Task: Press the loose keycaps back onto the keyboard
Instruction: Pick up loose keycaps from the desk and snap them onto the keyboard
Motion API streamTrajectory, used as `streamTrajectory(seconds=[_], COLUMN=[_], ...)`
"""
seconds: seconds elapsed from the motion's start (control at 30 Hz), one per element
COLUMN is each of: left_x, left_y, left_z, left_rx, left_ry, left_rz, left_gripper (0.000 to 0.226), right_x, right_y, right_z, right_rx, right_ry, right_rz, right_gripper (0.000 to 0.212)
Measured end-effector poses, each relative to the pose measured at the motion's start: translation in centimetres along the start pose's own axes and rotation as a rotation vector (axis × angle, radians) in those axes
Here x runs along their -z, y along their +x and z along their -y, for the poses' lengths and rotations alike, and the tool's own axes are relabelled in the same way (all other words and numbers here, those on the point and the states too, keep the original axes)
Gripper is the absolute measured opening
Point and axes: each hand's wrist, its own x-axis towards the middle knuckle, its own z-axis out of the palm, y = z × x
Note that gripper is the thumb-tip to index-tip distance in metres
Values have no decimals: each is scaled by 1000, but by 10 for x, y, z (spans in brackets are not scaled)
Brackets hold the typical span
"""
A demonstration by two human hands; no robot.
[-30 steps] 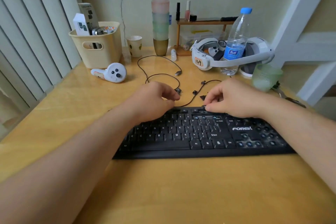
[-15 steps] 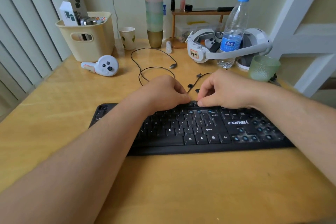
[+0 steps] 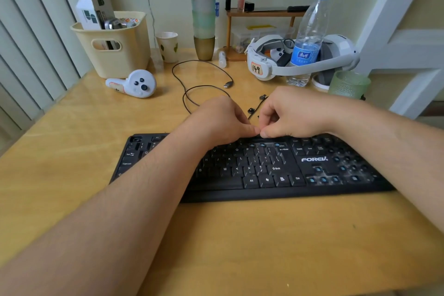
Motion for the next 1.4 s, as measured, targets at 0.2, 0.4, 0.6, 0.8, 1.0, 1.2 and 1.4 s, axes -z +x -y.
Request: streamTrajectory(seconds=[0.2, 0.4, 0.6, 0.8, 1.0, 1.2, 1.4], left_x=[-1, 1, 1, -1, 2, 25, 45], left_y=[0, -2, -5, -5, -7, -16, -23], left_z=[-1, 0, 3, 3, 10, 31, 58], left_rx=[12, -9, -30, -37, -84, -224, -202], left_ry=[11, -9, -14, 4, 10, 98, 212], left_rz=[3, -18, -57, -69, -90, -112, -143], left_gripper=[23, 16, 10, 10, 13, 23, 23], right_x=[-4, -3, -1, -10, -9, 3, -7], right_y=[1, 3, 6, 9, 7, 6, 7], right_z=[-1, -10, -16, -12, -14, -36, -42], right_rx=[-15, -67, -88, -112, -118, -148, -85], right_ry=[45, 221, 333, 268, 265, 267, 107], right_rz=[9, -13, -69, -43, -37, -222, -99], right_gripper=[10, 7, 7, 14, 14, 8, 23])
